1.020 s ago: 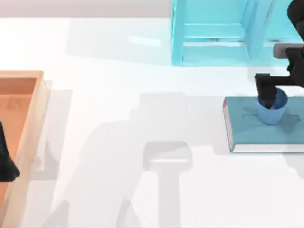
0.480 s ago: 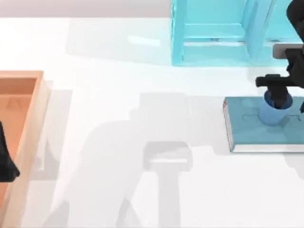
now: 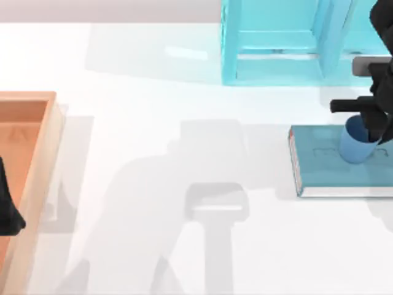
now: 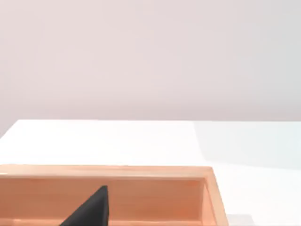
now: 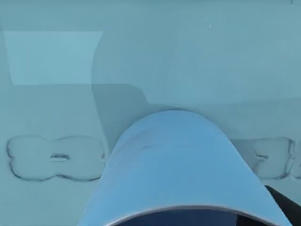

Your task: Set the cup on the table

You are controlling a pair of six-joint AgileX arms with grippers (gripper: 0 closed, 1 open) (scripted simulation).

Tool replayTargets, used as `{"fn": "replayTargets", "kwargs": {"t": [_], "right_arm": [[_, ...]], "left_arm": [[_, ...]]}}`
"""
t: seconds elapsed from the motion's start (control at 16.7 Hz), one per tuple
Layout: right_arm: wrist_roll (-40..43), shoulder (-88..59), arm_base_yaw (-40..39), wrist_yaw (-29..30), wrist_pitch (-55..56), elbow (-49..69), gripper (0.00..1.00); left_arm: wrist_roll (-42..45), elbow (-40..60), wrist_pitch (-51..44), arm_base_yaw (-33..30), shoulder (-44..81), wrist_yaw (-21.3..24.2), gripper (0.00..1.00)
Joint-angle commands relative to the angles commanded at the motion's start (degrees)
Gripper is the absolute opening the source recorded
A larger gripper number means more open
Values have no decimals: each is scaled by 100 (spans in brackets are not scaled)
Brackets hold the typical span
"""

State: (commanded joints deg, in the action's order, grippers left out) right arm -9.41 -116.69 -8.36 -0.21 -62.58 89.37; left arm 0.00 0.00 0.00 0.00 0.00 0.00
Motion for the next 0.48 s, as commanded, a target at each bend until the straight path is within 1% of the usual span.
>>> {"fn": "replayTargets", "kwargs": {"t": [0.48], "right_arm": [[-3, 13, 13, 1, -91, 99, 0]], "left_arm": [[0, 0, 0, 0, 0, 0, 100]]}}
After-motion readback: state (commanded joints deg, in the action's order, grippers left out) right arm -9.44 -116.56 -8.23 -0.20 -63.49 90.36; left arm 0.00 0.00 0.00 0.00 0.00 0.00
